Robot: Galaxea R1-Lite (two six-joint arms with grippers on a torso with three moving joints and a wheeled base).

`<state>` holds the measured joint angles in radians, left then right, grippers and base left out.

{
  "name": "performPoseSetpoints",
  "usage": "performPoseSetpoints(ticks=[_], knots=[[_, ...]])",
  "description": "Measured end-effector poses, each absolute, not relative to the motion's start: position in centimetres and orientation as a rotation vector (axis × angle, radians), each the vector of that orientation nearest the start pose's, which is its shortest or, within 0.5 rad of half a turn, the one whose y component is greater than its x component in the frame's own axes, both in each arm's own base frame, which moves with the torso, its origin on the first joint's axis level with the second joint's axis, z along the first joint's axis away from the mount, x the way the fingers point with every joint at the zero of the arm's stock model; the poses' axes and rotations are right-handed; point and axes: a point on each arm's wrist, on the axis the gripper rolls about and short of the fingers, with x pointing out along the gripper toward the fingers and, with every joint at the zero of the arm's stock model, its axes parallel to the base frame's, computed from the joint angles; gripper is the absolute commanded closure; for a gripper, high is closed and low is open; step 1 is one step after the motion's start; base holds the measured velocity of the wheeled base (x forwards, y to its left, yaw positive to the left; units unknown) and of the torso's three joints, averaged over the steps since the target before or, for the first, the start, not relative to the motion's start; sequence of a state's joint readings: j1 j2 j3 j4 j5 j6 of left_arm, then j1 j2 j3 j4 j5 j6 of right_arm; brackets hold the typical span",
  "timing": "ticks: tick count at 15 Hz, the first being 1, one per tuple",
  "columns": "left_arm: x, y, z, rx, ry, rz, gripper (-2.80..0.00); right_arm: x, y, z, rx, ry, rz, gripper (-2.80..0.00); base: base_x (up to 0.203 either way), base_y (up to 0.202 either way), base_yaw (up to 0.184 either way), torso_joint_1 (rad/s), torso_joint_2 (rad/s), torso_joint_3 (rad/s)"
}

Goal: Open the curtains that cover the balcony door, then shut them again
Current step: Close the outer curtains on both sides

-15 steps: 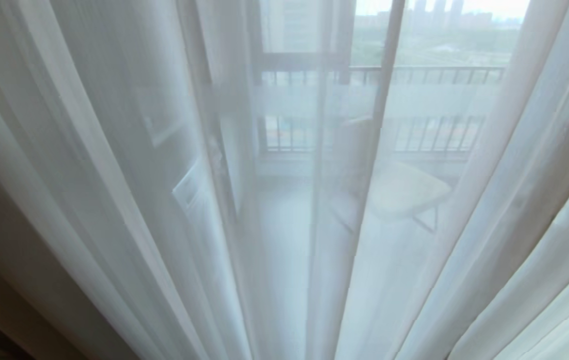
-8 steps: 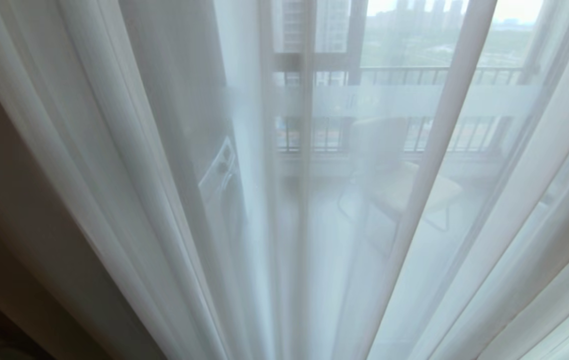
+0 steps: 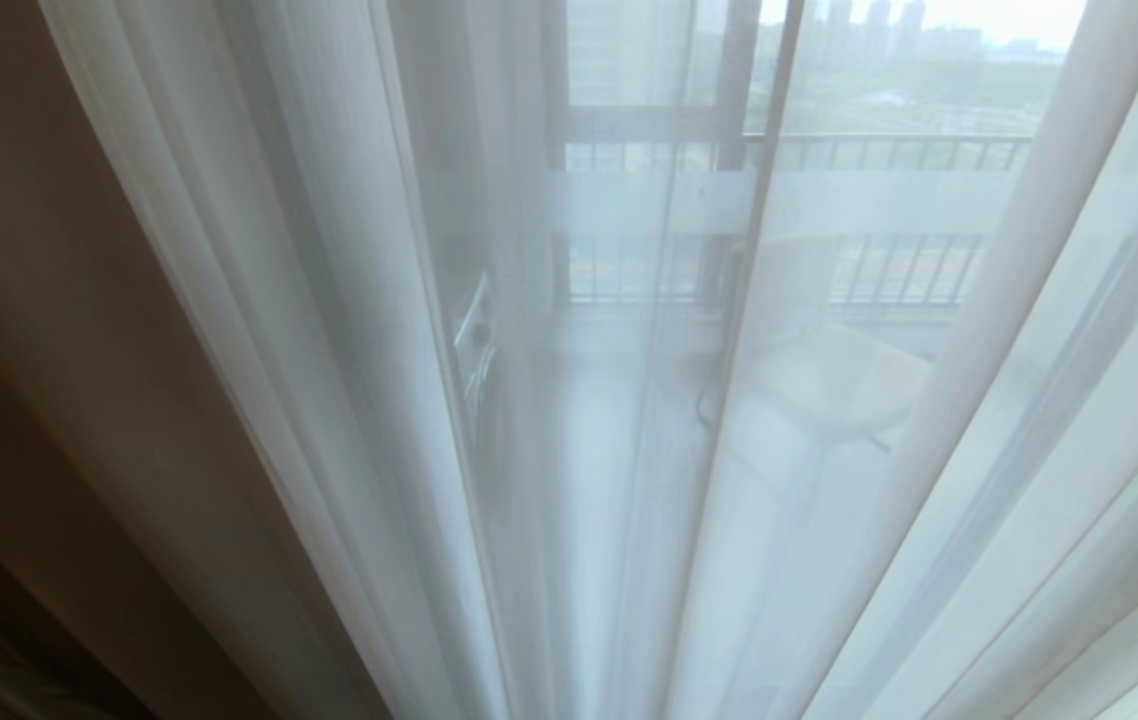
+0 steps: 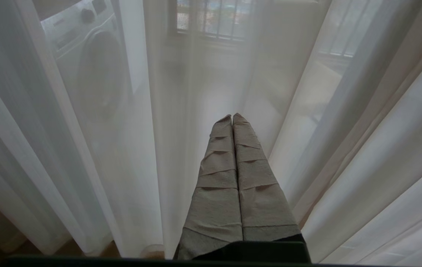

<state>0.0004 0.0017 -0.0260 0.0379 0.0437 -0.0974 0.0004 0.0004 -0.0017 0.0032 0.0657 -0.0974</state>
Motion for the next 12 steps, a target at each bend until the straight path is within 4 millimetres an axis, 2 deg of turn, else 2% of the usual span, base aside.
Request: performPoseSetpoints(ticks=[12], knots=[[-2.47,0.1,7.88,-0.097,0.011,0.046,0.0,-2.29,0.14,7.57,-0.097,-0.002,0.067,0.0,0.0,0.0,0.0,0.0,0.0,0.0]])
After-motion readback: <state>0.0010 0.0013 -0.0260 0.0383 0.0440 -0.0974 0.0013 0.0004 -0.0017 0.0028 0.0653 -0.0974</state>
